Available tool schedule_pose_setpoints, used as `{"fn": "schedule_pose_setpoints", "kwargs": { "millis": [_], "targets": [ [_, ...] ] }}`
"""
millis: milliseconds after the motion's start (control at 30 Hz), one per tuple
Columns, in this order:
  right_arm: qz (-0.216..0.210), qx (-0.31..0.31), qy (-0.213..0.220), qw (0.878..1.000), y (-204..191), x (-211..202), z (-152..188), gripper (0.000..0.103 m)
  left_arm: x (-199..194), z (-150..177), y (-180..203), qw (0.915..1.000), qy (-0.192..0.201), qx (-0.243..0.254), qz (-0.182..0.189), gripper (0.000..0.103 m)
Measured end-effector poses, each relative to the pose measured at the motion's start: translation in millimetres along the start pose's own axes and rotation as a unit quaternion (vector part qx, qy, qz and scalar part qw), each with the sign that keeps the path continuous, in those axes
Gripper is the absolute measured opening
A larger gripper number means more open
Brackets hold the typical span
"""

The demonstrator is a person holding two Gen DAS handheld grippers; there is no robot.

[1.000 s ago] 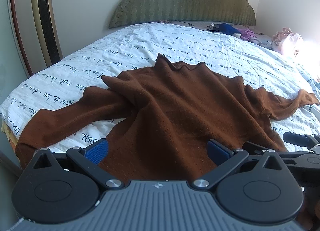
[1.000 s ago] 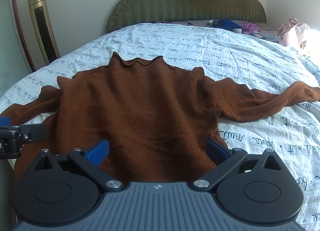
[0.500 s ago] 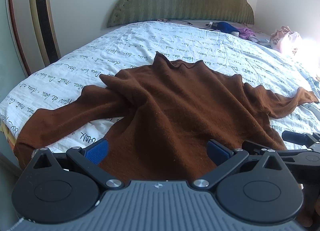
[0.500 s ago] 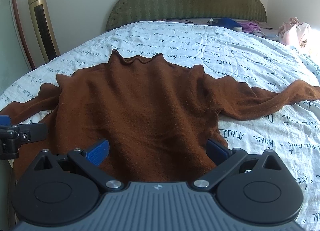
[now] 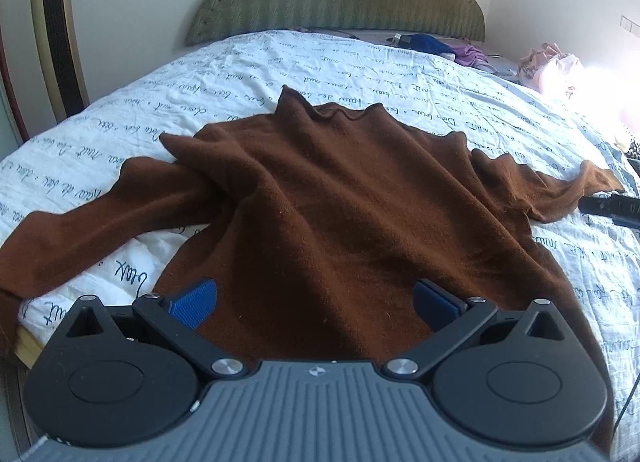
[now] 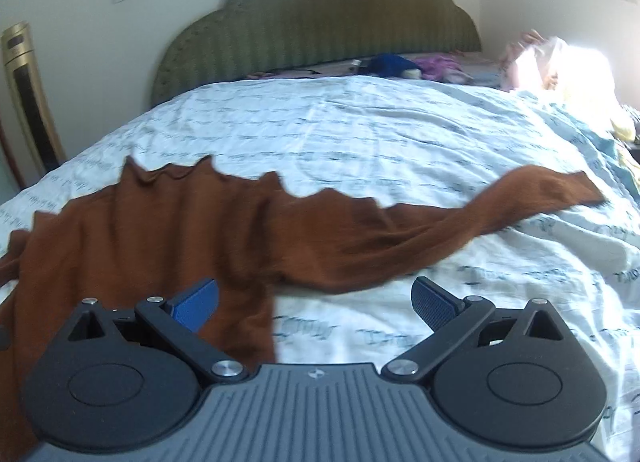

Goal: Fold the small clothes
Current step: 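Grasp the brown sweater's sleeve cuff with the right gripper and lift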

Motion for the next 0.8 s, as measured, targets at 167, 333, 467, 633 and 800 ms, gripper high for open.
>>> {"fn": "schedule_pose_setpoints", "kwargs": {
  "millis": [167, 333, 467, 633, 800],
  "targets": [
    [0.058, 0.067, -0.013, 0.996, 114, 54, -28, 0.103, 7, 1, 2, 0.9994, 0.014, 0.007, 0.031, 0.103],
    [0.064, 0.209, -0.039, 0.975, 223, 106, -51, 0.103, 7, 2, -18, 0.9908, 0.045, -0.09, 0.09, 0.103],
    [0.041, 0.278, -0.061, 0.958, 257, 134, -54, 0.103, 22, 3, -41, 0.969, 0.003, -0.201, 0.143, 0.103],
    [0.034, 0.288, -0.071, 0.954, 259, 151, -57, 0.103, 29, 0, -40, 0.9835, -0.014, -0.149, 0.102, 0.103],
    [0.02, 0.293, -0.036, 0.955, 260, 150, -65, 0.094, 31, 1, -35, 0.9832, -0.026, -0.146, 0.107, 0.103]
  ]
}}
Point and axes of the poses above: each gripper's, at about its wrist camera, not at the fingertips, and x roughly the way its jaws point, y to its right, z to its underside, the point moved 5 cm from there along x, roughly the way its jaws point, and after that the axes turned 13 degrees about z, right-handed, at the moved point
